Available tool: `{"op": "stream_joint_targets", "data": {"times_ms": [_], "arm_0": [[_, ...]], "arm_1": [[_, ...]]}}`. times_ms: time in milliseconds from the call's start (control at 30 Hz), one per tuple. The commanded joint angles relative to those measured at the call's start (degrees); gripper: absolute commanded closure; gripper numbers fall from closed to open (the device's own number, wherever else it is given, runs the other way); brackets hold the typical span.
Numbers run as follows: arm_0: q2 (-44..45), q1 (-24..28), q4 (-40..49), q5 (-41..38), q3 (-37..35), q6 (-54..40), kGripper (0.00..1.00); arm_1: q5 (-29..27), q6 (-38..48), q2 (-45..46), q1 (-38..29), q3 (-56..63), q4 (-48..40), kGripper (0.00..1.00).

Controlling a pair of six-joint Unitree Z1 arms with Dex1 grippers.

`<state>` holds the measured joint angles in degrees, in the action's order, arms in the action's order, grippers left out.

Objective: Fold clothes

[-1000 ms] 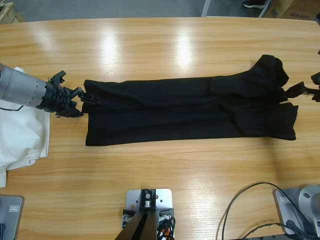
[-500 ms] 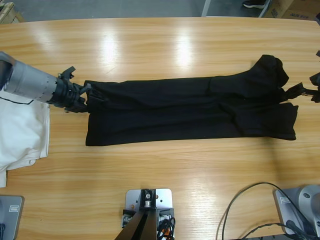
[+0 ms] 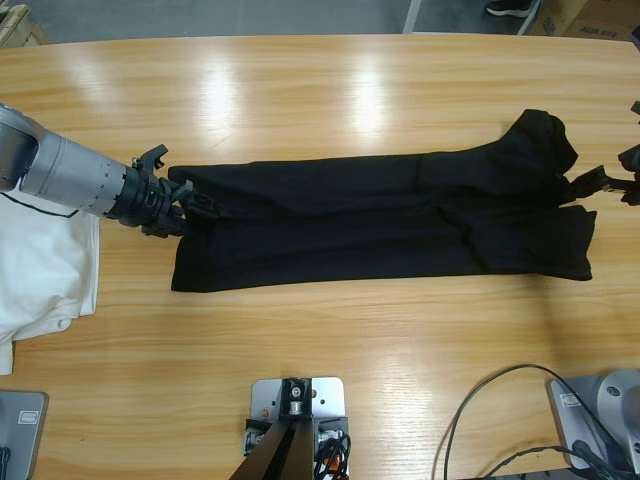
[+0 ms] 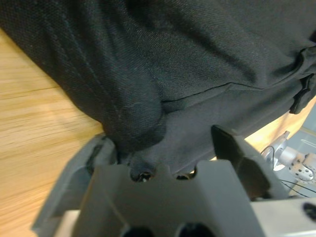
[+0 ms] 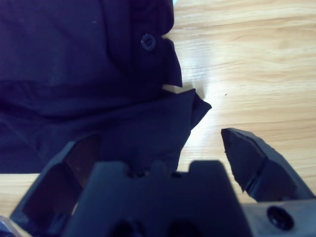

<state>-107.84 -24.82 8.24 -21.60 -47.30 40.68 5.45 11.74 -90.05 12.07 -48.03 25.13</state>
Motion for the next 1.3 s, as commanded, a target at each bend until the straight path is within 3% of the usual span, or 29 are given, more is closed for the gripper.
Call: {"op": "stream_joint_targets", "data": {"times_ms": [33,100,200,233,400,433,467,933,1300], "arm_0": [[-7.2,-0.9,1.0,2.1,1.2,1.1,0.51],[-7.5,-0.9,1.5,2.5,0.7,1.5,0.516],[-7.8,-0.9,1.5,3.5,0.2,2.0,0.796],[-7.9,-0.9,1.5,3.9,0.0,2.2,0.837],[-8.6,-0.9,2.6,4.3,-1.3,3.8,0.846],[-8.7,-0.9,2.7,4.4,-1.4,3.7,0.889],[-9.0,-0.9,2.7,4.5,-1.4,3.0,1.0],[-3.0,-1.6,2.8,11.3,-0.4,-2.4,1.0],[0.1,-1.7,26.7,16.0,-5.5,0.0,1.0]], "arm_1": [[-0.9,0.6,-1.9,-0.6,1.3,-0.1,0.0],[-0.8,0.6,-2.0,-0.6,1.4,-0.4,0.0],[-0.5,0.6,-2.4,-0.6,1.4,-0.6,0.0],[-0.4,0.6,-2.5,-0.6,1.4,-0.6,0.0],[-0.3,0.6,-2.5,-0.6,1.4,-0.7,0.0],[-0.3,0.6,-2.6,-0.6,1.4,-0.8,0.0],[-0.2,0.6,-2.6,-0.6,1.4,-0.8,0.0],[0.8,0.6,-3.2,-0.6,2.0,-1.7,0.0],[1.7,0.8,-3.1,-0.6,3.2,-2.8,0.0]]}}
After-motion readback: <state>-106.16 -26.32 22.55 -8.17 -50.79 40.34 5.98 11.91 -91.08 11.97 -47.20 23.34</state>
